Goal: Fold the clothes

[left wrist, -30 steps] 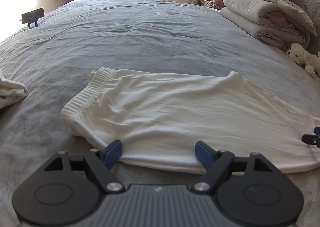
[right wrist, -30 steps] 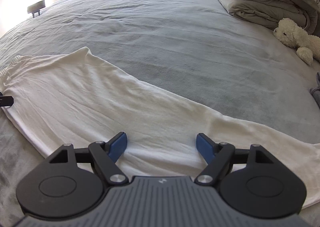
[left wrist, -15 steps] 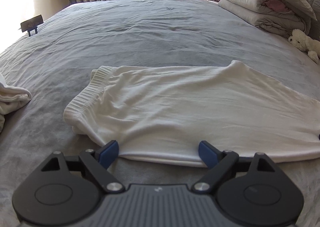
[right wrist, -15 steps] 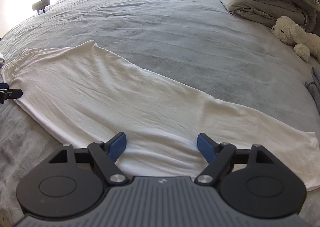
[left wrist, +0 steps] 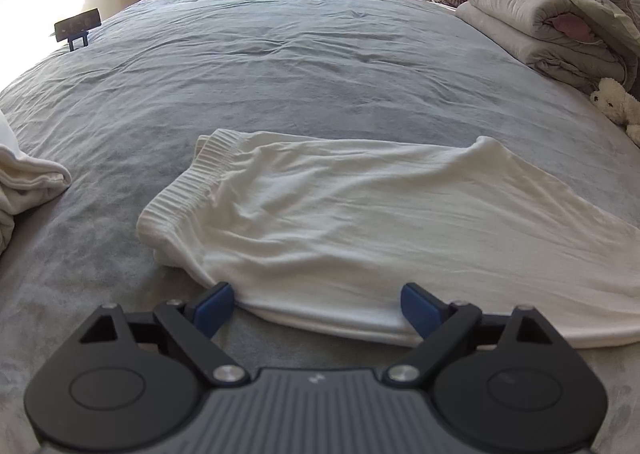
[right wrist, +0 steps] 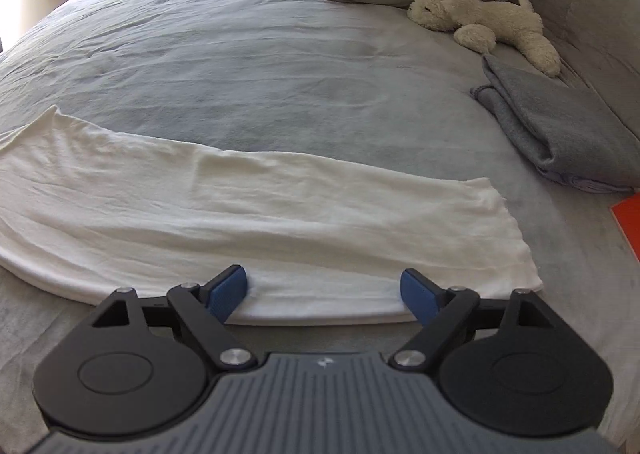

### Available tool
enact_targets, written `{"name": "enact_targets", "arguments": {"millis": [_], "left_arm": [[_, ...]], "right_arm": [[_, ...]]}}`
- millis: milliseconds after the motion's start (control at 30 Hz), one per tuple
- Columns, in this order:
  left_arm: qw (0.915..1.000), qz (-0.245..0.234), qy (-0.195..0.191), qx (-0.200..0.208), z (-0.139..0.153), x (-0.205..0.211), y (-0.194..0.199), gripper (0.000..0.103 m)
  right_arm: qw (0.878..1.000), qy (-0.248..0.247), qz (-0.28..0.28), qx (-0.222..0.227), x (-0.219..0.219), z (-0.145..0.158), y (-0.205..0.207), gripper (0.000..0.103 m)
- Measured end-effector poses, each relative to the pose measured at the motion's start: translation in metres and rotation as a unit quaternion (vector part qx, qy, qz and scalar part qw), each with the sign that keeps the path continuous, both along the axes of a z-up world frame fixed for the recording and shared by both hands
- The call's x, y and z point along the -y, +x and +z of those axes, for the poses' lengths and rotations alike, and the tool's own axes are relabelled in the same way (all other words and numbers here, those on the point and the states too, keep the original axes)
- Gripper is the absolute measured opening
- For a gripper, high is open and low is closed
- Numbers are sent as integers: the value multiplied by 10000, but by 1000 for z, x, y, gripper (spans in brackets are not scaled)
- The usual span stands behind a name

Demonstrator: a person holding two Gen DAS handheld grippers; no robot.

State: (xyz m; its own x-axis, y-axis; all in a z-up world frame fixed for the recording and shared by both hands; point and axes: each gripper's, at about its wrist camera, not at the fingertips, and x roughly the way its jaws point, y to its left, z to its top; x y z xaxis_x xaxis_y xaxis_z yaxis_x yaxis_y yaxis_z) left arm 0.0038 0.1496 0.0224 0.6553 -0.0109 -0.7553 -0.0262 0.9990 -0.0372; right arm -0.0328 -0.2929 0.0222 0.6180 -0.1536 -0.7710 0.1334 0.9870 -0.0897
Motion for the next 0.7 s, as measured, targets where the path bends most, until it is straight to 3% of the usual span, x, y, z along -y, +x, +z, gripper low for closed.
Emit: {"name": "enact_targets", "arguments": {"millis": [100, 267, 367, 467, 533, 700], "left_arm": [[10000, 50, 23, 31, 3, 2, 1, 92], [9998, -16, 44, 191, 11, 9, -2, 92], [9997, -67, 63, 216, 12, 14, -1, 91], [9996, -119, 82, 240, 13, 19, 0, 92], [9996, -151, 92, 226, 12, 22, 1, 92], [9996, -200, 97, 162, 10, 28, 2, 92]], "right_arm": [[9988, -126, -467, -33, 24, -2, -5, 94], [9910, -265, -1309, 60, 58, 4, -15, 94], [9847, 372, -1685, 227, 82, 9, -24, 94], [9699, 1235, -2064, 379, 104, 9, -32, 94], [9653, 1553, -2063, 389, 109, 7, -34, 84], [9623, 1609, -2130, 516, 109, 6, -33, 75]]}}
